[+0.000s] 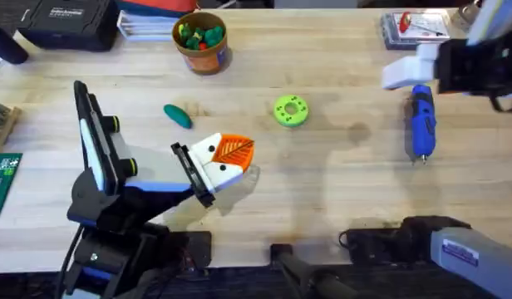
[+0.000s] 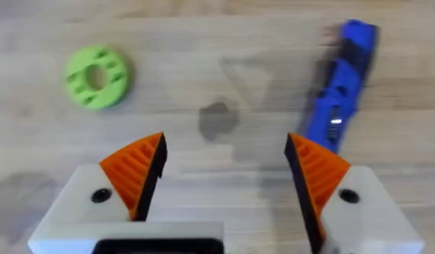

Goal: Pick up the gripper from the table and insert it into the empty holder that is missing its gripper. Then pick up a screw, insert it into the mounting hole, and use the screwdriver to tighten it. Finally, clean up the table by picking up the vegetable and placing it into the bucket.

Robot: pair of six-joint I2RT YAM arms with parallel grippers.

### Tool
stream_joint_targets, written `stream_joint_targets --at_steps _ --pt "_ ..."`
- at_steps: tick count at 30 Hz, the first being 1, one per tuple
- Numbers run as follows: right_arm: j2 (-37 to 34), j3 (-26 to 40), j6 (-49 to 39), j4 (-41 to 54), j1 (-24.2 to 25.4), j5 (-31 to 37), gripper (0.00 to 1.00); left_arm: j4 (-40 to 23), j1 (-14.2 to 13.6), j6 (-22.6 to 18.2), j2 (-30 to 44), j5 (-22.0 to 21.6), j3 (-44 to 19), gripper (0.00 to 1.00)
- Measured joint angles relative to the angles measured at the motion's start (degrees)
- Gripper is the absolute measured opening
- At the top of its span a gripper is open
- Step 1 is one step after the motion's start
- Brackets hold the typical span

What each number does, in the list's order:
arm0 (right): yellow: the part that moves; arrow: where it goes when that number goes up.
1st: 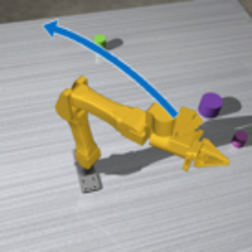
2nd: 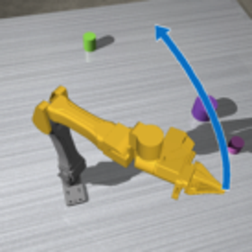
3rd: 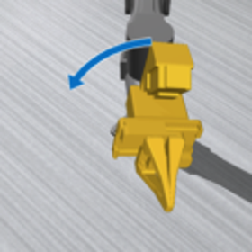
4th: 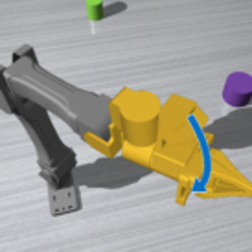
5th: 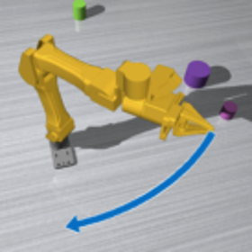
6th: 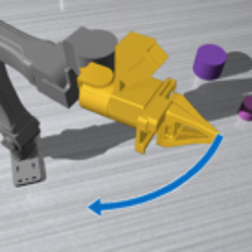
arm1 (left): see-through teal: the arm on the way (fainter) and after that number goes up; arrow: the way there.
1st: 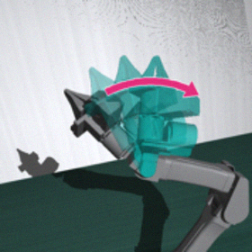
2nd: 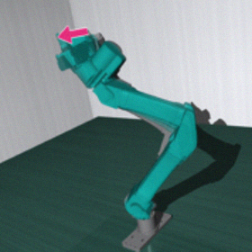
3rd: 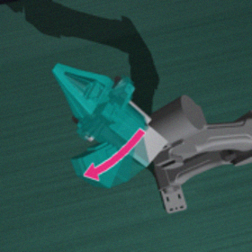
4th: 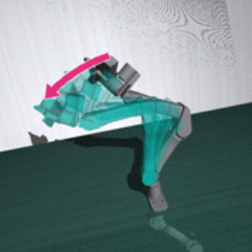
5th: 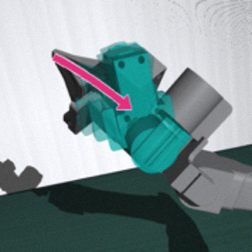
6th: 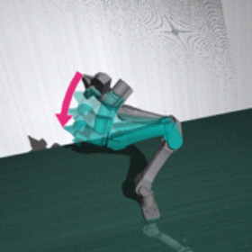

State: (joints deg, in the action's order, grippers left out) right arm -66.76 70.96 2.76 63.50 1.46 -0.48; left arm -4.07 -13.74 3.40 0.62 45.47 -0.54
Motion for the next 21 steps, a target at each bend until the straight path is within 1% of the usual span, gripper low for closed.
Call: stream_joint_targets --at_steps 3,8,10,16,21 --pt "-3.7 0.0 -3.6 -2.6 7.2 1.5 0.994 0.0 0.0 0.0 0.0 0.0 0.0 0.004" --pt "-11.1 0.0 -9.4 -7.0 16.0 2.1 0.994 0.0 0.0 0.0 0.0 0.0 0.0 0.004" --pt "-14.1 0.0 -12.7 -8.1 18.6 1.3 0.994 0.0 0.0 0.0 0.0 0.0 0.0 0.004" --pt "-22.1 0.0 -22.4 -12.2 23.2 0.0 0.994 0.0 0.0 0.0 0.0 0.0 0.0 0.004" --pt "-26.6 0.0 -26.1 -16.0 25.7 -0.5 0.994 0.0 0.0 0.0 0.0 0.0 0.0 0.004"
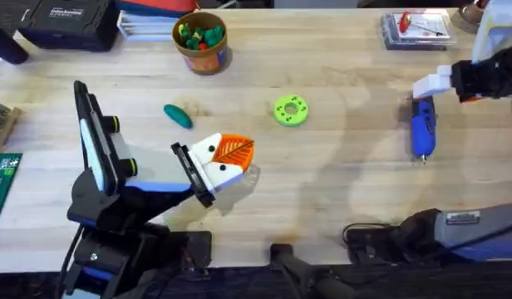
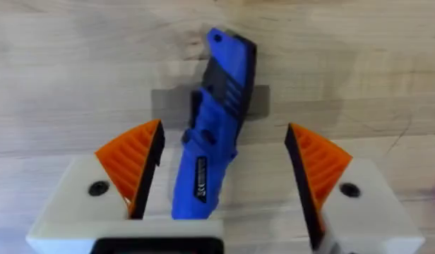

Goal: Pick up the gripper from the table and insert it into the empty holder that is missing its gripper. Then pick up a screw, insert it into the mounting hole, and use the screwdriver to tighten it. Finally, clean up the table by picking up the vegetable and placing it into the bucket.

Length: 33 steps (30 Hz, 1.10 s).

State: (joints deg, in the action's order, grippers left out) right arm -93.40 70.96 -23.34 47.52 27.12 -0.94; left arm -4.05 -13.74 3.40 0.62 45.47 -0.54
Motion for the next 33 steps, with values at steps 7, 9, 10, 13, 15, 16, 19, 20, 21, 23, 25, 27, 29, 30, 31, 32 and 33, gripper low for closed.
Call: stream_joint_targets --at_steps 7,9,10,13,15,16,19,20,21,23,25,27,29,30,31,32,33 --pt "-7.6 0.0 -2.4 -1.7 1.7 -2.8 0.994 0.0 0.0 0.0 0.0 0.0 0.0 0.004" --pt "-8.6 0.0 -2.7 -2.8 1.6 -4.0 0.994 0.0 0.0 0.0 0.0 0.0 0.0 0.004" --pt "-9.1 0.0 -2.8 -3.5 1.6 -4.5 0.994 0.0 0.0 0.0 0.0 0.0 0.0 0.004" --pt "-9.7 0.0 -2.9 -4.7 1.6 -5.3 0.994 0.0 0.0 0.0 0.0 0.0 0.0 0.004" --pt "-9.8 -0.1 -2.9 -5.2 1.6 -5.6 0.994 0.0 0.0 0.0 0.0 0.0 0.0 0.004" --pt "-9.8 -0.1 -2.9 -5.4 1.6 -5.8 0.994 0.0 0.0 0.0 0.0 0.0 0.0 0.004" --pt "-10.1 -0.1 -3.1 -5.6 1.6 -6.0 0.971 0.0 0.0 0.0 0.0 0.0 0.0 0.004" --pt "-10.5 -0.1 -3.1 -5.6 1.6 -6.1 0.959 0.0 0.0 0.0 0.0 0.0 0.0 0.004" --pt "-10.9 -0.1 -3.1 -5.6 1.6 -6.1 0.951 0.0 0.0 0.0 0.0 0.0 0.0 0.004" --pt "-12.0 0.0 -3.3 -5.8 1.8 -5.5 0.853 0.0 0.0 0.0 0.0 0.0 0.0 0.004" --pt "-12.0 0.0 -3.4 -6.3 1.9 -5.3 0.765 0.0 0.0 0.0 0.0 0.0 0.0 0.004" --pt "-12.0 0.0 -3.5 -6.9 2.0 -5.4 0.637 0.0 0.0 0.0 0.0 0.0 0.0 0.004" --pt "-12.1 0.0 -3.6 -7.3 1.9 -5.5 0.453 0.0 0.0 0.0 0.0 0.0 0.0 0.004" --pt "-12.1 0.0 -3.7 -7.4 1.9 -5.6 0.379 0.0 0.0 0.0 0.0 0.0 0.0 0.004" --pt "-12.1 0.0 -3.8 -7.5 1.9 -5.6 0.264 0.0 0.0 0.0 0.0 0.0 0.0 0.004" --pt "-12.2 0.0 -4.0 -7.7 1.9 -5.6 0.141 0.0 0.0 0.0 0.0 0.0 0.0 0.004" --pt "-12.3 0.0 -3.9 -7.8 1.9 -5.6 0.051 0.0 0.0 0.0 0.0 0.0 0.0 0.004"
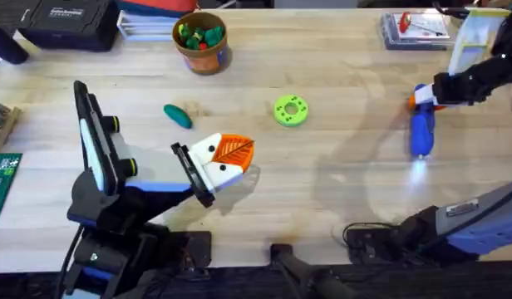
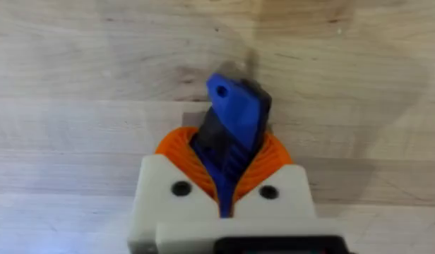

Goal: Pick up the gripper from the table and insert it into the empty holder that is missing its gripper. Then pick up a screw, insert it into the mounting hole, and use the screwdriver to tighten it. Finally, clean up the table by picking up the vegetable and placing it into the bucket.

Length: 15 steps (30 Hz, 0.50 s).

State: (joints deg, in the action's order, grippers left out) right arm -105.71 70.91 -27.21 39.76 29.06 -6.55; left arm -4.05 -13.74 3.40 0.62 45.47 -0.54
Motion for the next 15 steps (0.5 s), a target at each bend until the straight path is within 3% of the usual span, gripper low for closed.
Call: stream_joint_targets --at_steps 10,15 --pt "0.7 0.3 -0.1 2.2 0.0 -0.5 0.03 0.0 0.0 0.0 0.0 0.0 0.0 0.004" --pt "6.7 0.3 0.4 2.4 -0.1 -1.9 0.03 0.0 0.0 0.0 0.0 0.0 0.0 0.004"
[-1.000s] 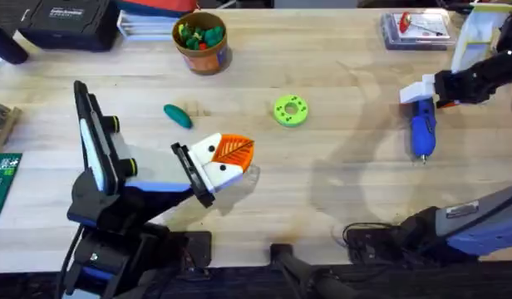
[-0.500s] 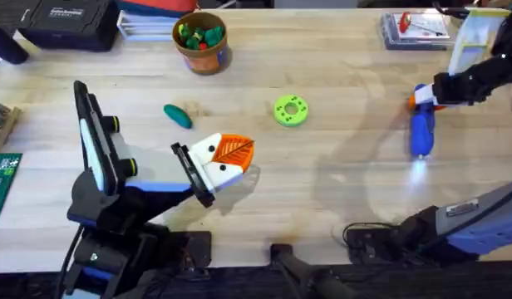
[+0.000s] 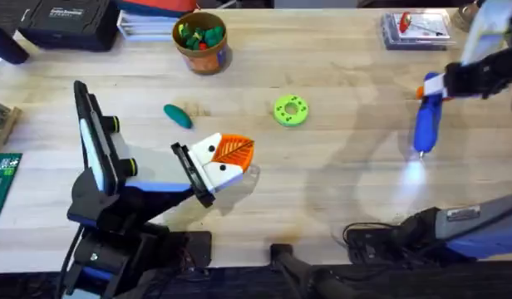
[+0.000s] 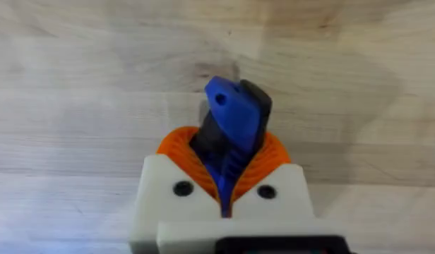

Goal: Pick up the gripper from the table and insert it into the empty holder that is missing its gripper. Then pick up a screw, insert it into the mounting hole, and use the screwdriver to tighten it. Finally, clean up the table by picking up the vegetable and placing it into the bucket.

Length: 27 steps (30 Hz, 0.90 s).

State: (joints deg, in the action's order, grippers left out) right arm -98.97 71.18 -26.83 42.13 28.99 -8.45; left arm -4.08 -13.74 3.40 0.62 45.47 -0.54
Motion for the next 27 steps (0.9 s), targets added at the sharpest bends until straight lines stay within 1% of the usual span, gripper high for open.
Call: stream_joint_targets --at_steps 3,7,12,16,18,21,22,24,27 --pt "6.2 0.0 0.7 0.5 0.0 -1.4 0.03 0.0 0.0 0.0 0.0 0.0 0.0 0.004" --pt "14.9 0.0 1.5 3.4 0.0 -4.1 0.03 0.0 0.0 0.0 0.0 0.0 0.0 0.004" --pt "23.2 -0.4 3.3 4.1 -0.9 -6.4 0.03 0.0 0.0 0.0 0.0 0.0 0.0 0.004" --pt "31.3 -4.5 5.9 2.1 -3.6 -8.8 0.03 0.0 0.0 0.0 0.0 0.0 0.0 0.004" --pt "35.5 -7.7 8.0 -0.8 -5.9 -9.6 0.03 0.0 0.0 0.0 0.0 0.0 0.0 0.004" --pt "42.2 -13.2 12.0 -7.4 -10.9 -10.0 0.03 0.0 0.0 0.0 0.0 0.0 0.0 0.004" --pt "48.6 -18.7 17.5 -16.3 -16.6 -10.6 0.03 0.0 0.0 0.0 0.0 0.0 0.0 0.004" --pt "52.3 -22.3 21.7 -23.7 -20.4 -10.9 0.03 0.0 0.0 0.0 0.0 0.0 0.0 0.004" --pt "56.0 -26.8 26.7 -34.2 -25.8 -11.0 0.03 0.0 0.0 0.0 0.0 0.0 0.0 0.004"
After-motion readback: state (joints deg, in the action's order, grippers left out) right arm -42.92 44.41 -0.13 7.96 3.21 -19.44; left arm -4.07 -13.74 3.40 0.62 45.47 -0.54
